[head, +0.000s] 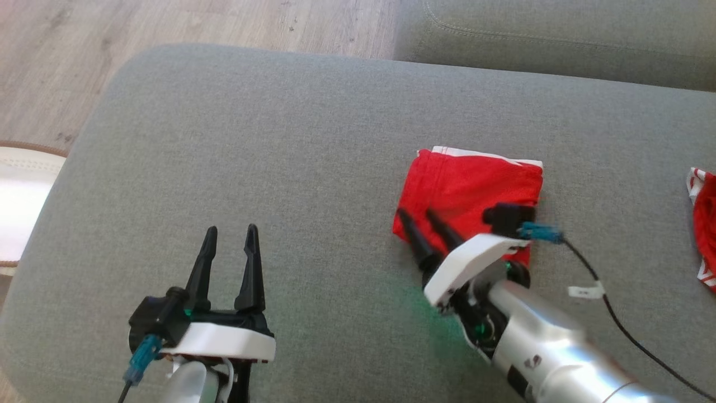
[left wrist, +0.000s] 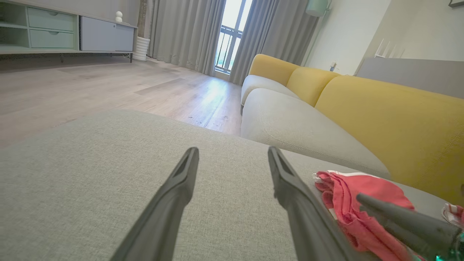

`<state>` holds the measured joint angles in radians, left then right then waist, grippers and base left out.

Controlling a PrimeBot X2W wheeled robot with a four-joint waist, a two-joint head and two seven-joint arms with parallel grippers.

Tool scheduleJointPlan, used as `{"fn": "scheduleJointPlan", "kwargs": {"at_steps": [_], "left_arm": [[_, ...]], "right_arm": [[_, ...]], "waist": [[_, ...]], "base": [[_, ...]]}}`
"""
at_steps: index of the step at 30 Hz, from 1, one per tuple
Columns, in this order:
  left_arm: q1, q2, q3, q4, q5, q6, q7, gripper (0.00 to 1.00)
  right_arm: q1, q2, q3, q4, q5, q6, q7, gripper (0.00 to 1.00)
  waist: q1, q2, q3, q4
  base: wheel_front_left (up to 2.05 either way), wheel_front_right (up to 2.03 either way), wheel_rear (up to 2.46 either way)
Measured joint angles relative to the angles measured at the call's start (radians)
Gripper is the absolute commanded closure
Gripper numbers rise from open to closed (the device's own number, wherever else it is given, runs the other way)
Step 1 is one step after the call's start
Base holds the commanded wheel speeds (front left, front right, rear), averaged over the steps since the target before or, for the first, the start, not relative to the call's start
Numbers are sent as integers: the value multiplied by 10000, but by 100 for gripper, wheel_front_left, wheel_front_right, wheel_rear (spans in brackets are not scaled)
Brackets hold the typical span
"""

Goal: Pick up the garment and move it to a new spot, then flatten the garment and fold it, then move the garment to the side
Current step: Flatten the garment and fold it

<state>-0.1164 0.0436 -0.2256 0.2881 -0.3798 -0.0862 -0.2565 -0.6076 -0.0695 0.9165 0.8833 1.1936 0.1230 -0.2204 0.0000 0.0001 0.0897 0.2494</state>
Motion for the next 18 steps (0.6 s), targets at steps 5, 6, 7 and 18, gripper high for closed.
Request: {"fn": "scheduleJointPlan", "kwargs": {"at_steps": [5,6,7,18], "left_arm": [[1,2,4,0,-21,73,0,0],[1,2,4,0,-21,73,0,0],[1,2,10,-2,-21,75,0,0],[-2,6,322,-700,-15,67,0,0]], "right_arm": [[4,12,1151,-82,-173,0,625,0],[6,15,1292,-86,-192,0,731,0],[6,17,1402,-82,-192,0,825,0],[-1125,29,313,1081,-1638,0,-224,0]], "waist": [[0,0,-75,-42],[0,0,-97,-83],[-1,0,-114,-131],[0,0,-206,-1214]], "base": [[0,0,0],[0,0,0],[0,0,0],[0,0,0]]}}
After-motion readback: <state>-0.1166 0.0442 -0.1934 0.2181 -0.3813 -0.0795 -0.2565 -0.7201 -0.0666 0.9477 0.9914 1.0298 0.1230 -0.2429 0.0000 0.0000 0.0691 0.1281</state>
